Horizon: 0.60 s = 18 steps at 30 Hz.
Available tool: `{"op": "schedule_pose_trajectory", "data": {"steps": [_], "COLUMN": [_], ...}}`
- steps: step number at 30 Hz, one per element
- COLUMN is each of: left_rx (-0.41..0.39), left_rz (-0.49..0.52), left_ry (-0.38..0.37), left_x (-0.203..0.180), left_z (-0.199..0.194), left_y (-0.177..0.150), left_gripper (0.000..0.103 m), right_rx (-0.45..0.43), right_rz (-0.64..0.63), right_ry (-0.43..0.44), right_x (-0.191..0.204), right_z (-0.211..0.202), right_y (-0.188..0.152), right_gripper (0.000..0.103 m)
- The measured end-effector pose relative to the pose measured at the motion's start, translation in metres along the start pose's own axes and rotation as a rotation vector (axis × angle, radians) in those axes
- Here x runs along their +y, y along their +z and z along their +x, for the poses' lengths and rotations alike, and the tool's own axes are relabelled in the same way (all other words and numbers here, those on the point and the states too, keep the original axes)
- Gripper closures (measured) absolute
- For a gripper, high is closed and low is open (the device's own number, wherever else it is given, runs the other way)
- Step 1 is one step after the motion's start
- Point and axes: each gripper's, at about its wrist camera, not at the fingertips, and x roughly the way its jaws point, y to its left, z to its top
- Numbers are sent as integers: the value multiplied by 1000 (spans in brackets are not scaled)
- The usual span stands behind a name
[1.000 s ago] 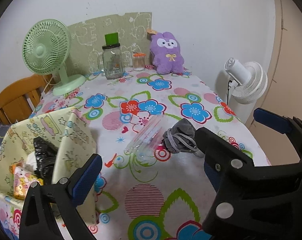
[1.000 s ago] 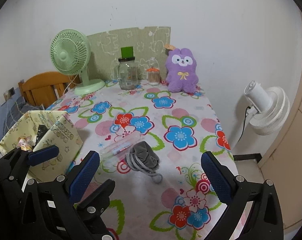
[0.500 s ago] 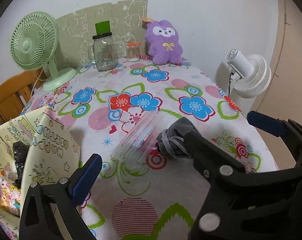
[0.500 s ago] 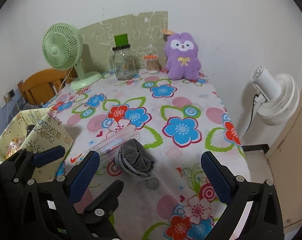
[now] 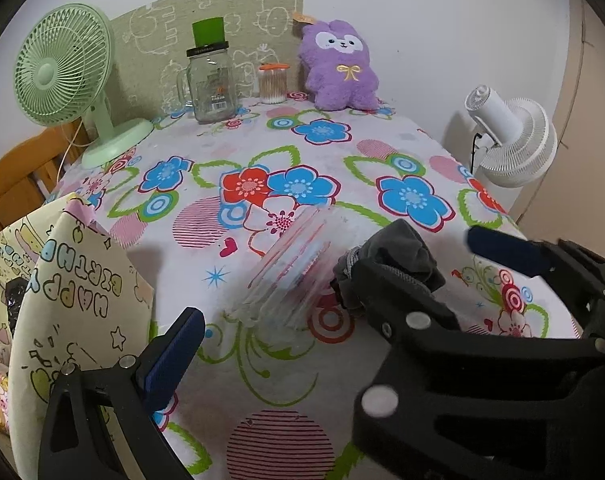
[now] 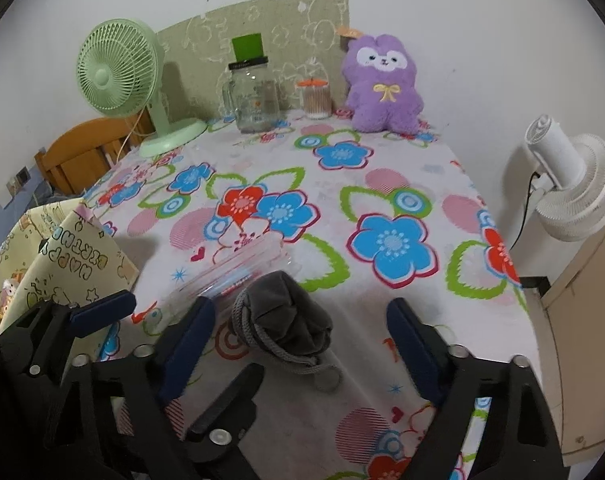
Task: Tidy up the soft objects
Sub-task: 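Grasp the grey cap with the cord using the right tool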
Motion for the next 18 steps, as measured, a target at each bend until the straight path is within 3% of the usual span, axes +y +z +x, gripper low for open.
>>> {"op": "schedule_pose_trajectory", "data": {"steps": [6, 18], "left_rx": [20, -13], "left_rz": [7, 30], "left_ry": [6, 57], "left_x": [-1, -16], "left_z": [3, -7], "left_y": [0, 12], "left_gripper": [1, 1], "right_rx": [53, 4], "right_rz": [24, 71], "right_ry": [35, 17], "right_x": [-1, -20], "right_z": [8, -15], "right_y": [-4, -4], "right_gripper": [56, 65]}}
